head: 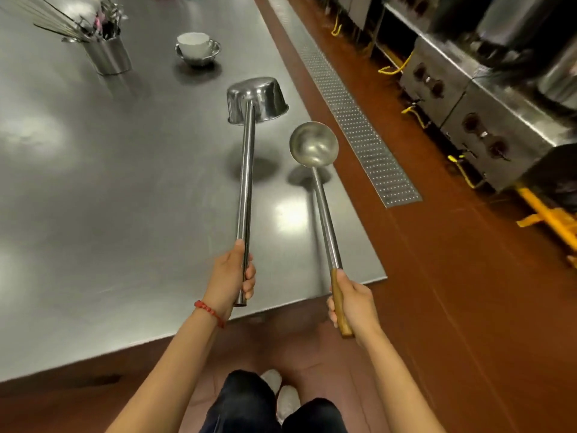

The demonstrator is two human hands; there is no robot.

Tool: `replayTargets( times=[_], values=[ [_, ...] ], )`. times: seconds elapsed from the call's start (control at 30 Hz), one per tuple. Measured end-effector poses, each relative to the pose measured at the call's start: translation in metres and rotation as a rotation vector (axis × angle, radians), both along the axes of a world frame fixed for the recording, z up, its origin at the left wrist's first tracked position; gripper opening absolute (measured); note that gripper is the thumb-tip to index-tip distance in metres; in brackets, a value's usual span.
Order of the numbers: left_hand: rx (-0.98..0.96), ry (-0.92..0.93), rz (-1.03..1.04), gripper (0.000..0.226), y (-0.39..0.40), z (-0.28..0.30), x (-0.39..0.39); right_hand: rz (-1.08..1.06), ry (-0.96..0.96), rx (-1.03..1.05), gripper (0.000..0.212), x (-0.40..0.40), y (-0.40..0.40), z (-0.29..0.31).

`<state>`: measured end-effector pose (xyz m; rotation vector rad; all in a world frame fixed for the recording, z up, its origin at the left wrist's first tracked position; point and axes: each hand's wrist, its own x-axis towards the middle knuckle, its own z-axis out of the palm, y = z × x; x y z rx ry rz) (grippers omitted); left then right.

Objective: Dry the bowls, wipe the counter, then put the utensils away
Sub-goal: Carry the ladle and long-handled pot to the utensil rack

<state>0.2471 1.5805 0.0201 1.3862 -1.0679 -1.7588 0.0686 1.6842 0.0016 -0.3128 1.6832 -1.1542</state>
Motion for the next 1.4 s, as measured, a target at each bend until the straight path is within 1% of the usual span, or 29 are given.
replayTargets(
  times=[0.17, 0.4, 0.53, 0.67, 0.9, 1.07, 1.23, 1.4],
  values=[
    [-0.019, -0.031, -0.189, 0.044, -0.009, -0.006, -0.042, -0.203, 0.037, -0.041, 0.042, -0.019, 0.022, 0.005],
    [-0.026, -0.083, -0.455, 0.042, -0.008, -0.015, -0.095, -0.484, 0.073, -0.012, 0.043, -0.035, 0.06, 0.009],
    [-0.053, -0.086, -0.643, 0.043, 0.01, -0.016, -0.129, -0.658, 0.095, 0.013, 0.043, -0.04, 0.098, 0.011],
    [-0.067, -0.065, -0.804, 0.044, 0.047, -0.016, -0.163, -0.828, 0.096, 0.017, 0.042, -0.044, 0.148, 0.015],
    [-0.052, -0.037, -1.059, 0.04, 0.152, -0.012, -0.222, -1.089, 0.12, 0.015, 0.042, -0.049, 0.261, 0.02],
    [-0.046, 0.004, -1.206, 0.04, 0.261, -0.01, -0.26, -1.222, 0.139, 0.007, 0.041, -0.058, 0.366, 0.023],
    [-0.035, 0.05, -1.331, 0.04, 0.373, -0.007, -0.297, -1.333, 0.184, 0.059, 0.042, -0.061, 0.482, 0.032],
    [-0.041, 0.069, -1.469, 0.041, 0.464, -0.001, -0.332, -1.457, 0.224, 0.093, 0.042, -0.065, 0.573, 0.04]
  ],
)
